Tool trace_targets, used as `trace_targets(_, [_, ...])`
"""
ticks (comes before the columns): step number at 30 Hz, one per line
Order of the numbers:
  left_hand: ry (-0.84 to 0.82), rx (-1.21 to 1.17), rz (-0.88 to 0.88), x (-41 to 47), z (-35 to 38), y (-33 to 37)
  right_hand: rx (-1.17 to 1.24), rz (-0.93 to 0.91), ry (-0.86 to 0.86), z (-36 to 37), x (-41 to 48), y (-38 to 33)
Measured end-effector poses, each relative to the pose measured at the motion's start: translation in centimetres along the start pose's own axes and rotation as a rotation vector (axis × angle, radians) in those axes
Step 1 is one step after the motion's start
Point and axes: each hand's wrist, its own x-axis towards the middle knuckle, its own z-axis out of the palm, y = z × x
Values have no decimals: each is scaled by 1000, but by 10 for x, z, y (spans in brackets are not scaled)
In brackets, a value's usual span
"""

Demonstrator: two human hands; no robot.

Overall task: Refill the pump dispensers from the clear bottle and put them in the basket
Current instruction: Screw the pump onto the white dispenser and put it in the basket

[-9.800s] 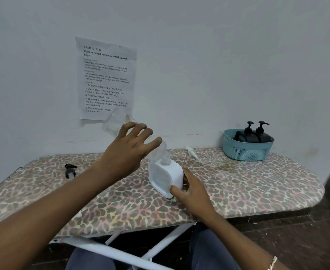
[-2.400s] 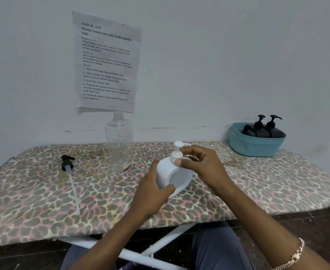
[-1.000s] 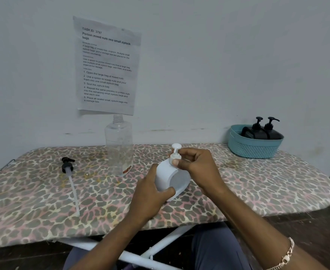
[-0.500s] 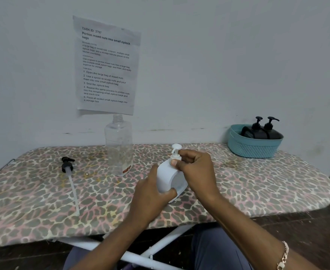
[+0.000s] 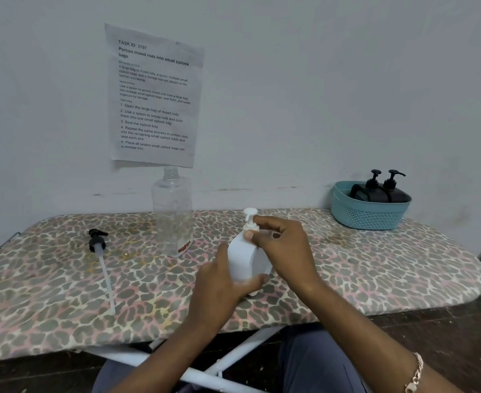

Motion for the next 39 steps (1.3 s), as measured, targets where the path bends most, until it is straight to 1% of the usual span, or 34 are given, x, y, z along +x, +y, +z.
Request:
trace_targets(2, [0,-19,15,0,-2,0,-98,-36,9,-4,0,-2])
trace_targets(4, [-12,-94,26,0,-4,-1,-194,-68,10,-9,2,-3])
trace_targets(6, [-30,-156,57,0,-2,-2,-268,-60,14,-14,5,-5])
trace_targets(9, [-40,-89,128,-1,-1,1,-367,-26,30,-24,13,-3])
trace_targets(14, [-100,-106,138,-1,1,3,-386,44,-87,-33,15,-8])
trace_targets(19, [-133,-144,167,0,2,1,-551,26,-106,-26,4,-15])
trace_targets(23, [-131,-198,139,2,3,-1,-569,51,-137,-24,-1,-21])
trace_targets(26, [-143,-264,77,5,2,-5,-596,58,-147,-25,-3,-24])
trace_targets(31, [-179,-349,10,13,1,-10,-593,43,-120,-24,-5,-24])
trace_targets(39, [-178,-365,5,35,13,1,-595,10,-69,-34,11,-22])
